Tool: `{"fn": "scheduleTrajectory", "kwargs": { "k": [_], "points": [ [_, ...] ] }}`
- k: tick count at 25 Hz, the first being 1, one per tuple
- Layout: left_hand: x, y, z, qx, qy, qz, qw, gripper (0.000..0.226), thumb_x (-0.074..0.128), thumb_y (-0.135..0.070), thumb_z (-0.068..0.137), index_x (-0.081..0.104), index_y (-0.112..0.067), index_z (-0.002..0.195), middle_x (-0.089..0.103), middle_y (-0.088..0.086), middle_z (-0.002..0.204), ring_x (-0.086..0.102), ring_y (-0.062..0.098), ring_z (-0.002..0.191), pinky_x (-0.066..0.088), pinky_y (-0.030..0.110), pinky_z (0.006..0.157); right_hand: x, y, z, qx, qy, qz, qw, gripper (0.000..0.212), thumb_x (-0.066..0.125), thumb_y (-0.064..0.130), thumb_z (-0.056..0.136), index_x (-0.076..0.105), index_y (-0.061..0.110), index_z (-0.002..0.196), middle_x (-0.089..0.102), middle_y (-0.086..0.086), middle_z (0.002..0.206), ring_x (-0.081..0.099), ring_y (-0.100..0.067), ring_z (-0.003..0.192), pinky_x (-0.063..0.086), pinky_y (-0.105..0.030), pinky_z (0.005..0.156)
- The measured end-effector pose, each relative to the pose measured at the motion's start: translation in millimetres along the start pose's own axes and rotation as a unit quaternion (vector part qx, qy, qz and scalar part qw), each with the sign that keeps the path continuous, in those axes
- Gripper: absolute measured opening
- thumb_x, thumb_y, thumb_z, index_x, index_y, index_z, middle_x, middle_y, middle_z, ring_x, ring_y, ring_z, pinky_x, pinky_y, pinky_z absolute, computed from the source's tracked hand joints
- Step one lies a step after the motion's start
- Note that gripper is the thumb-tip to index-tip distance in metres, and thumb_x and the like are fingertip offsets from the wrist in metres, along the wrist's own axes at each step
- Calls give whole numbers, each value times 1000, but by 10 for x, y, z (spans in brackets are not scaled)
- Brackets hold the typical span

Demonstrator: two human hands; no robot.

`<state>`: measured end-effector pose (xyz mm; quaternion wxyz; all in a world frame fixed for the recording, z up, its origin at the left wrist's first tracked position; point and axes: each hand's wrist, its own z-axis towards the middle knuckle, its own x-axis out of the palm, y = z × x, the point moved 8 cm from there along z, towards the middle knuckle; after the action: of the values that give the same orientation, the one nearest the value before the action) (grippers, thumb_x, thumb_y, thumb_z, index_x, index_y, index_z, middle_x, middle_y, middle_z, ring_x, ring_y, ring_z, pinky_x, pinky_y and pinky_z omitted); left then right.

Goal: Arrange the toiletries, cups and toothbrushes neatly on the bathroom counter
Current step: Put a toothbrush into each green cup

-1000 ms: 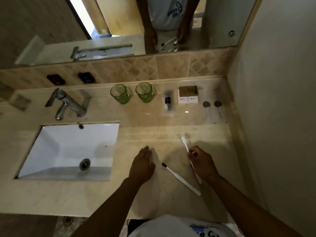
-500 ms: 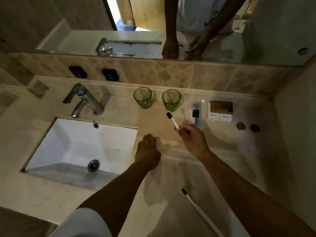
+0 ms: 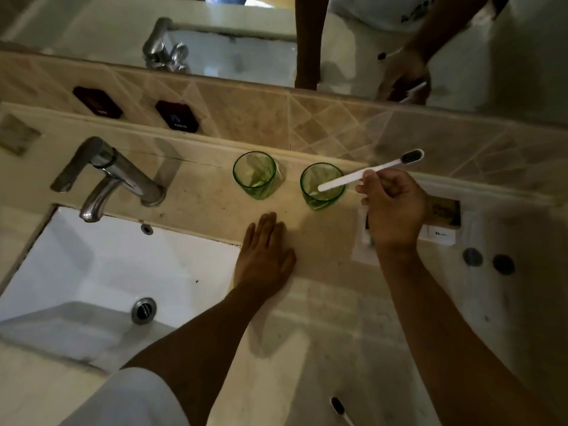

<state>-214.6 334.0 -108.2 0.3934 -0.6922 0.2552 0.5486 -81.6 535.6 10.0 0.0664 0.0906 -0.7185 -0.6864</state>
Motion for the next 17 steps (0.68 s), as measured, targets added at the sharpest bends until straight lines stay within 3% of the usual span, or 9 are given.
{"fn": "scheduleTrajectory", "kwargs": {
  "k": [3, 7, 11, 14, 17],
  "points": [
    [-13, 26, 9, 0, -4, -9, 1000, 70, 32, -51, 97, 24, -14, 156, 10, 8, 168, 1, 19, 155, 4, 41, 126, 94, -175, 80, -5, -8, -34, 999, 10, 73, 24, 85, 76, 15, 86, 76, -5, 77, 74, -22, 73, 61, -40, 72],
    [8, 40, 8, -3, -6, -11, 1000, 69, 32, -50, 97, 23, -16, 157, 9, 6, 168, 0, 18, 155, 6, 41, 126, 201, -303, 88, -24, -26, -65, 997, 17, 75, 19, 85, 76, 2, 90, 75, -4, 78, 68, -8, 71, 56, -25, 72],
    [18, 55, 13, -8, -9, -12, 1000, 70, 34, -51, 97, 20, -18, 157, 7, 4, 168, -2, 17, 155, 7, 41, 127, 279, -466, 137, -5, -32, -74, 997, 16, 77, 23, 82, 77, 7, 87, 73, -3, 79, 64, -4, 71, 48, -19, 71],
    [22, 50, 12, -8, -10, -7, 1000, 70, 34, -51, 97, 22, -17, 157, 9, 5, 168, 0, 18, 155, 9, 42, 126, 307, -461, 145, 2, -37, -79, 996, 16, 76, 20, 84, 77, 5, 89, 73, -1, 79, 61, 8, 66, 42, -6, 67],
    [19, 55, 19, -14, -11, -7, 1000, 70, 34, -52, 96, 24, -17, 157, 12, 5, 168, 2, 18, 155, 11, 43, 126, 322, -413, 139, 0, -37, -82, 996, 14, 73, 17, 86, 75, 3, 88, 69, 1, 75, 58, 15, 60, 40, -2, 63]
  ]
}}
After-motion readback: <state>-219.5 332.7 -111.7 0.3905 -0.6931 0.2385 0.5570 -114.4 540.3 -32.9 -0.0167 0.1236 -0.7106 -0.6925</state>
